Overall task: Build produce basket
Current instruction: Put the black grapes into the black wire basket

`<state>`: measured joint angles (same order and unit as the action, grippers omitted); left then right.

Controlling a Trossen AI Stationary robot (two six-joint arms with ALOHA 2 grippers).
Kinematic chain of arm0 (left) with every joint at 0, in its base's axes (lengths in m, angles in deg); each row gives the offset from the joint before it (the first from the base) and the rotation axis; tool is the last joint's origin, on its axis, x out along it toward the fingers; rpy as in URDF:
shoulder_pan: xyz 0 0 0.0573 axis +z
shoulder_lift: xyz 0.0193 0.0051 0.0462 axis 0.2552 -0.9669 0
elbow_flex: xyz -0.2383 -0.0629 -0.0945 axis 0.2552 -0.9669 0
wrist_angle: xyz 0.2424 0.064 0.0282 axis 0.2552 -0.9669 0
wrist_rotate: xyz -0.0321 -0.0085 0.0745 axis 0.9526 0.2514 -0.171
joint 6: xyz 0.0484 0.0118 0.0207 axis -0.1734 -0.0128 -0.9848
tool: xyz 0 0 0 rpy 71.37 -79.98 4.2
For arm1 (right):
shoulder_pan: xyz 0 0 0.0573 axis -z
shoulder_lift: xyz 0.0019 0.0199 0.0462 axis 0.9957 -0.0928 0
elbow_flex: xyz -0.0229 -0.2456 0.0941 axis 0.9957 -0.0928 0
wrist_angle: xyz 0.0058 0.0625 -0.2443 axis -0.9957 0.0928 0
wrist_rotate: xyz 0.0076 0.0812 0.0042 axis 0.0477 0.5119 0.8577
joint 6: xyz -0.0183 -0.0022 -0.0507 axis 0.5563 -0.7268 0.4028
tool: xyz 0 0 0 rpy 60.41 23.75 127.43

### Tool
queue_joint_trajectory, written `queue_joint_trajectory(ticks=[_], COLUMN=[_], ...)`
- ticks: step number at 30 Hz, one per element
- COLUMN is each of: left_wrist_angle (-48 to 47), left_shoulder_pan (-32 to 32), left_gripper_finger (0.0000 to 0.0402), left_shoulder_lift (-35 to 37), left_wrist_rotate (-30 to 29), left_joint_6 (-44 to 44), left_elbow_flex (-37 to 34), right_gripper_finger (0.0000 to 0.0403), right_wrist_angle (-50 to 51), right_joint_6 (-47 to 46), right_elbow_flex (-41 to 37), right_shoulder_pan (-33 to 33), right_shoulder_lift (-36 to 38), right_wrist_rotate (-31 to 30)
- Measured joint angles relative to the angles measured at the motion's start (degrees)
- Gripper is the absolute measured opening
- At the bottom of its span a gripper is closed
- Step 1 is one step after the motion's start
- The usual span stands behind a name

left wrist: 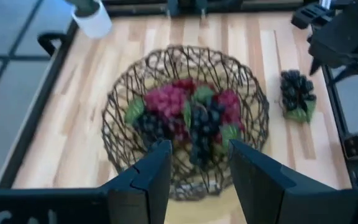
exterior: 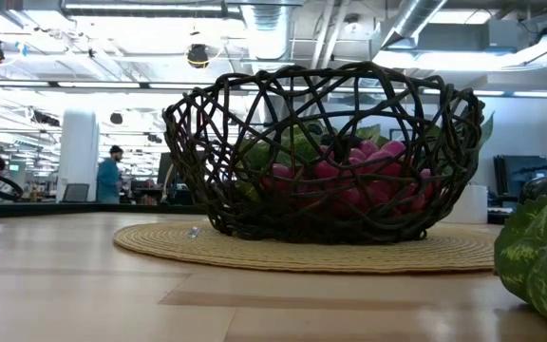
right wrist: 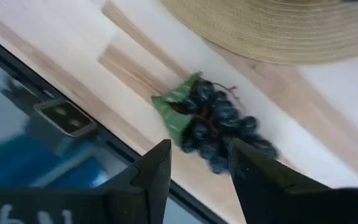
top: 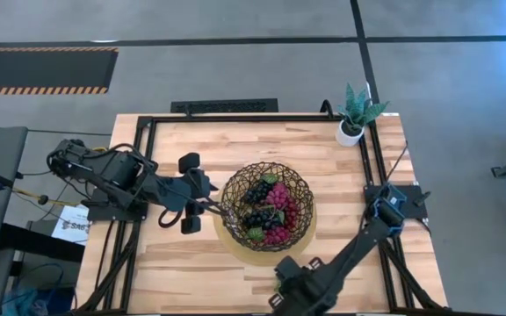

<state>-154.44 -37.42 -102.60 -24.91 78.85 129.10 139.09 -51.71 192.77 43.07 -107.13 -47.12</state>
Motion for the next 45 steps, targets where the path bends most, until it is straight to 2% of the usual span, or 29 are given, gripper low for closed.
queue_joint_trajectory(ticks=[8, 16, 22, 30, 41, 45], left_wrist_angle=[-0.7, -0.6, -0.5, -0.5, -0.5, -0.5], left_shoulder_pan=[0.0, 0.0, 0.0, -0.1, -0.1, -0.1], left_gripper_finger=[0.0146, 0.0146, 0.0146, 0.0146, 0.0146, 0.0146], left_shoulder_lift=[0.0, 0.0, 0.0, 0.0, 0.0, 0.0], left_wrist_rotate=[0.3, 1.4, 1.8, 1.8, 1.8, 1.8], left_joint_6=[2.3, 5.5, 6.8, 8.4, 8.4, 8.4], left_elbow_flex=[0.0, 0.0, 0.0, 0.0, 0.0, 0.0], right_gripper_finger=[0.0179, 0.0179, 0.0179, 0.0179, 0.0178, 0.0157], right_wrist_angle=[4.6, -6.3, -6.6, -17.3, -10.7, -8.4], right_joint_6=[6.3, 5.3, 3.2, 3.3, 3.6, 3.6], right_elbow_flex=[-0.3, -7.2, -9.7, -16.0, -18.7, -18.7], right_shoulder_pan=[0.8, -2.3, -3.6, -3.6, -2.5, -1.7], right_shoulder_lift=[-0.6, -0.7, -0.7, -0.5, -0.7, -0.7], right_wrist_rotate=[3.0, 4.6, 4.3, 2.7, 0.0, -0.9])
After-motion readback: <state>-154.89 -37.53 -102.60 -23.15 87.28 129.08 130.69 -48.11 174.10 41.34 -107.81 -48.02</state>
